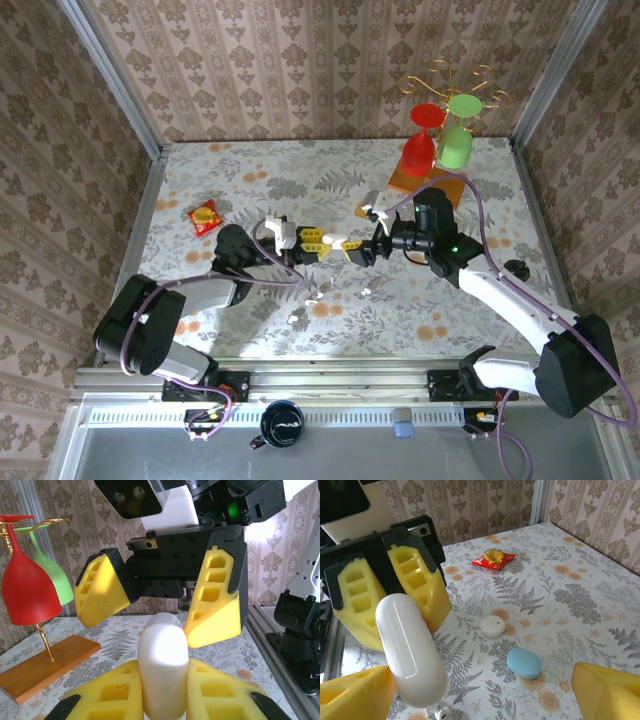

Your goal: Insert the wireless bluetooth earbuds into the charging case

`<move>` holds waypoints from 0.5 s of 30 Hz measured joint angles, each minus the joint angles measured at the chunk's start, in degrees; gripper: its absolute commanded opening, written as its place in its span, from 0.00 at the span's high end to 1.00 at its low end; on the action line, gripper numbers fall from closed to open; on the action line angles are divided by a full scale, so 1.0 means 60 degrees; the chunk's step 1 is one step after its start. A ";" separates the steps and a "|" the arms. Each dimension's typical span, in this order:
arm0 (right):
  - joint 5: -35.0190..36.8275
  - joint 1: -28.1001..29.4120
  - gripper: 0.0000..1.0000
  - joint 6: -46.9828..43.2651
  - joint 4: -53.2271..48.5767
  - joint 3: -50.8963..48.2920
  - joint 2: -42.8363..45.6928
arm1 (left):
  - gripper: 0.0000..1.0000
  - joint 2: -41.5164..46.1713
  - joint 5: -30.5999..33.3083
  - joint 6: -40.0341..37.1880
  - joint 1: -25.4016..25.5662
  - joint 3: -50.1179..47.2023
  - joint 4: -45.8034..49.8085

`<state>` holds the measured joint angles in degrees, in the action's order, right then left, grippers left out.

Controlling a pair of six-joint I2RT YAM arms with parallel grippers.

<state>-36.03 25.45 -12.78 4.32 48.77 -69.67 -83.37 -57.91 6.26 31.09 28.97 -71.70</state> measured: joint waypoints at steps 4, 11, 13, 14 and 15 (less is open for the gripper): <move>0.0004 0.0015 0.09 0.0328 0.0025 0.0080 0.0000 | 1.00 0.0051 0.0135 -0.0401 0.0000 -0.0255 -0.0044; 0.0401 -0.0018 0.11 0.1133 0.0040 0.0426 0.0000 | 1.00 0.0084 0.0193 -0.0841 -0.0015 -0.0408 -0.0062; 0.0474 -0.0022 0.09 0.1279 0.0040 0.0477 0.0000 | 1.00 0.0149 0.0211 -0.0845 -0.0062 -0.0412 -0.0066; 0.0455 -0.0029 0.07 0.1282 0.0044 0.0484 0.0000 | 1.00 0.0193 0.0237 -0.0841 -0.0091 -0.0415 -0.0066; 0.0397 -0.0029 0.07 0.1231 0.0040 0.0484 0.0000 | 1.00 0.0226 0.0259 -0.0834 -0.0138 -0.0415 -0.0066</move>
<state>-33.65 25.28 -5.39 4.56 51.68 -69.67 -82.02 -56.36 1.26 30.26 26.48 -72.10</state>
